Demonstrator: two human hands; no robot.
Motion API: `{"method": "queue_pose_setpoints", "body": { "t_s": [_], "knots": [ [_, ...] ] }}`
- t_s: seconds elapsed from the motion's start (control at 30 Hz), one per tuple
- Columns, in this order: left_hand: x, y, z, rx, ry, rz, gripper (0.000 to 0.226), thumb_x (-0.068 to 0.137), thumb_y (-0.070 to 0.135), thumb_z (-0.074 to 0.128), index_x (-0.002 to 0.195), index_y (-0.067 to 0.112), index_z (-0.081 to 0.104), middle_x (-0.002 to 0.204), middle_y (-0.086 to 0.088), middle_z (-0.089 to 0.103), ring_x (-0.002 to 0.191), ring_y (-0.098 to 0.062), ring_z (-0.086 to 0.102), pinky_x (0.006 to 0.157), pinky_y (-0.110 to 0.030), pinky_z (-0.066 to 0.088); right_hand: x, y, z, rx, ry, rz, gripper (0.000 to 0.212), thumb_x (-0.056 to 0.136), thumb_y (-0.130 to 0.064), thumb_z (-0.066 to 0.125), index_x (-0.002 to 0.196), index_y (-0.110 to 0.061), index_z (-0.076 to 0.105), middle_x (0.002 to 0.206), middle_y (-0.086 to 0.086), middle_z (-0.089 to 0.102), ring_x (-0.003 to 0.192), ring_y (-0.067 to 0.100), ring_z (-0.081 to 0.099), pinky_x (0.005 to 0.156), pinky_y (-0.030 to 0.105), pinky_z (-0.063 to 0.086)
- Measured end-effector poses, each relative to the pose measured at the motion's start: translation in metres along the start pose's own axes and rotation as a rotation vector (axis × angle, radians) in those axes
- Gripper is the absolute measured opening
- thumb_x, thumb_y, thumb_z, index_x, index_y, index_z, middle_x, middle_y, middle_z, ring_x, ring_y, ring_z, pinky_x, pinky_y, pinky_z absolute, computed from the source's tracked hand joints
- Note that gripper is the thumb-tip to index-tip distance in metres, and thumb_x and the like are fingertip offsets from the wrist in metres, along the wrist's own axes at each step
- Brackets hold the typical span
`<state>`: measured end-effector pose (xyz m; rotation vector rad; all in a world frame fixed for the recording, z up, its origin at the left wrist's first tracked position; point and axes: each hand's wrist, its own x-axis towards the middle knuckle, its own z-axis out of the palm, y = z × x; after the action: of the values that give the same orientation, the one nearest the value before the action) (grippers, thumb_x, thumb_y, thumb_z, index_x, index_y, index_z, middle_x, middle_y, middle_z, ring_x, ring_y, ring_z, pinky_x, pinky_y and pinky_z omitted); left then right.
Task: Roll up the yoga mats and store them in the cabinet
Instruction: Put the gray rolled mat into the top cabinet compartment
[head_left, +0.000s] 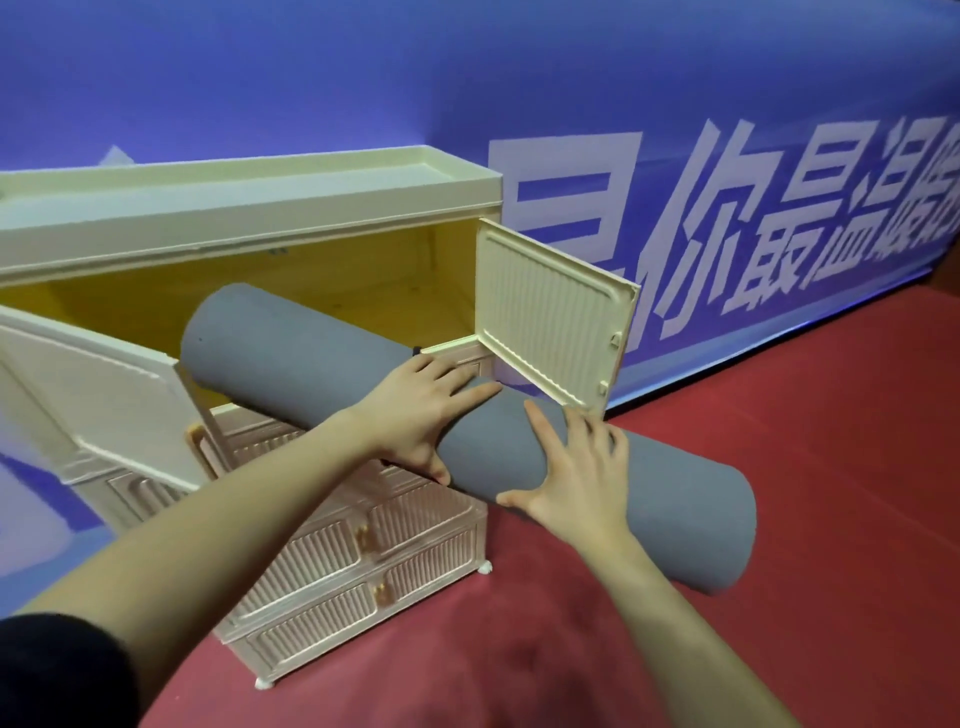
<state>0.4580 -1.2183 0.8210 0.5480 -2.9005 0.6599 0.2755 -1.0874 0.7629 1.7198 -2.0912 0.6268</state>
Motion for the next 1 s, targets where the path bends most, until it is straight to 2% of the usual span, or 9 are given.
{"method": "queue_pose_setpoints", "body": {
  "t_s": [0.13, 0.27, 0.43, 0.6, 0.77, 1.0],
  "knots": [
    [-0.037, -0.007, 0.004, -0.041, -0.051, -0.111, 0.117, 0.045, 0.085, 0.052, 0.14, 0.018, 0.037, 0.125, -0.007, 0.058, 0.106, -0.029, 0.057, 0.088, -0.039, 0.045, 0.004, -0.029, 0.011, 0.018, -0.063, -0.064, 0.11, 0.032, -0.072, 0.076, 0.13, -0.028, 0.055, 0.114, 0.018, 0.061, 0.1, 0.036, 0.058, 0.086, 0.049, 0.043],
    [-0.059, -0.011, 0.01, -0.005, -0.083, -0.162, 0.121, 0.042, 0.082, 0.065, 0.14, 0.017, 0.036, 0.123, -0.01, 0.058, 0.105, -0.031, 0.057, 0.09, -0.04, 0.044, 0.006, -0.046, 0.022, 0.043, -0.087, -0.106, 0.11, 0.032, -0.072, 0.076, 0.131, -0.029, 0.053, 0.115, 0.017, 0.06, 0.1, 0.036, 0.057, 0.086, 0.049, 0.042],
    [-0.076, -0.015, 0.015, 0.004, -0.085, -0.2, 0.124, 0.038, 0.079, 0.071, 0.139, 0.016, 0.034, 0.121, -0.011, 0.058, 0.103, -0.031, 0.057, 0.089, -0.041, 0.045, 0.008, -0.058, 0.033, 0.054, -0.1, -0.14, 0.11, 0.034, -0.073, 0.075, 0.133, -0.03, 0.051, 0.12, 0.016, 0.058, 0.105, 0.037, 0.055, 0.088, 0.049, 0.041],
    [-0.079, -0.036, 0.016, -0.005, -0.13, -0.191, 0.123, 0.042, 0.079, 0.072, 0.142, 0.018, 0.032, 0.125, -0.011, 0.056, 0.107, -0.033, 0.055, 0.091, -0.043, 0.043, 0.019, -0.075, 0.038, 0.034, -0.099, -0.115, 0.108, 0.034, -0.074, 0.075, 0.13, -0.03, 0.054, 0.117, 0.016, 0.06, 0.102, 0.037, 0.056, 0.086, 0.048, 0.041],
    [-0.068, -0.073, 0.019, -0.017, -0.198, -0.13, 0.12, 0.05, 0.075, 0.073, 0.147, 0.018, 0.031, 0.138, -0.013, 0.048, 0.122, -0.034, 0.047, 0.103, -0.045, 0.033, 0.035, -0.096, 0.048, 0.004, -0.097, -0.033, 0.108, 0.032, -0.076, 0.075, 0.128, -0.03, 0.056, 0.112, 0.015, 0.062, 0.097, 0.036, 0.058, 0.084, 0.047, 0.041],
    [-0.088, -0.13, 0.049, -0.061, -0.133, -0.097, 0.116, 0.051, 0.084, 0.064, 0.142, 0.022, 0.027, 0.131, -0.01, 0.053, 0.115, -0.033, 0.053, 0.097, -0.044, 0.041, 0.067, -0.141, 0.071, -0.045, -0.11, -0.028, 0.106, 0.038, -0.077, 0.071, 0.132, -0.033, 0.05, 0.116, 0.015, 0.06, 0.103, 0.036, 0.055, 0.087, 0.047, 0.037]
  ]
}}
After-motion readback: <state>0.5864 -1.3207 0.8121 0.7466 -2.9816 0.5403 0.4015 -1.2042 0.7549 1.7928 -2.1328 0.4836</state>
